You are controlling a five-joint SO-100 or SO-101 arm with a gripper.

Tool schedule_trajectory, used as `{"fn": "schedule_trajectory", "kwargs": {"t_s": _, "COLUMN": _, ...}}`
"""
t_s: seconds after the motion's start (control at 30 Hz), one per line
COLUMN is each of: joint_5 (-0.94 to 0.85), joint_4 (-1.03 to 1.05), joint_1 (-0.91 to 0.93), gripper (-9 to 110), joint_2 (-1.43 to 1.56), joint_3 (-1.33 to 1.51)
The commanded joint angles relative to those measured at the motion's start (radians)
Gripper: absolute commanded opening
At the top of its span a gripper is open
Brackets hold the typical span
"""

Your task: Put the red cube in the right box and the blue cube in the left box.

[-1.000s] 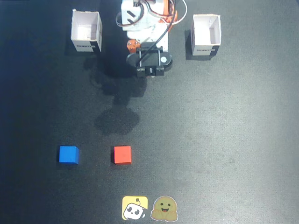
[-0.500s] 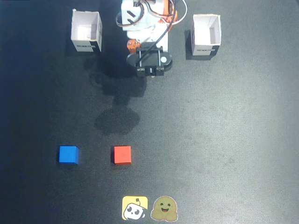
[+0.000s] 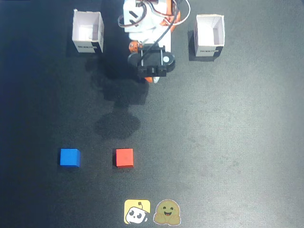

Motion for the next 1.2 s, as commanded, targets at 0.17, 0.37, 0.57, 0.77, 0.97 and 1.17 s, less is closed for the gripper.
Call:
{"fn": "schedule_trajectory", "kwargs": {"t_s": 0.17, "joint_5": 0.014, "joint_4": -0.038, "joint_1": 0.000, "gripper": 0, "joint_2": -0.101, "joint_3": -0.109}}
{"fn": "schedule_trajectory", "kwargs": {"t_s": 0.37, "joint_5": -0.023, "joint_4": -0.115, "joint_1": 0.021, "gripper": 0, "joint_2": -0.322, "joint_3": -0.239}}
{"fn": "schedule_trajectory", "kwargs": {"t_s": 0.57, "joint_5": -0.083, "joint_4": -0.169, "joint_1": 0.083, "gripper": 0, "joint_2": -0.554, "joint_3": -0.396}}
{"fn": "schedule_trajectory", "kwargs": {"t_s": 0.77, "joint_5": -0.124, "joint_4": -0.202, "joint_1": 0.120, "gripper": 0, "joint_2": -0.764, "joint_3": -0.554}}
{"fn": "schedule_trajectory", "kwargs": {"t_s": 0.97, "joint_5": -0.167, "joint_4": -0.212, "joint_1": 0.143, "gripper": 0, "joint_2": -0.985, "joint_3": -0.736}}
{"fn": "schedule_trajectory", "kwargs": {"t_s": 1.17, "joint_5": -0.195, "joint_4": -0.229, "joint_1": 0.132, "gripper": 6, "joint_2": -1.101, "joint_3": -0.847}}
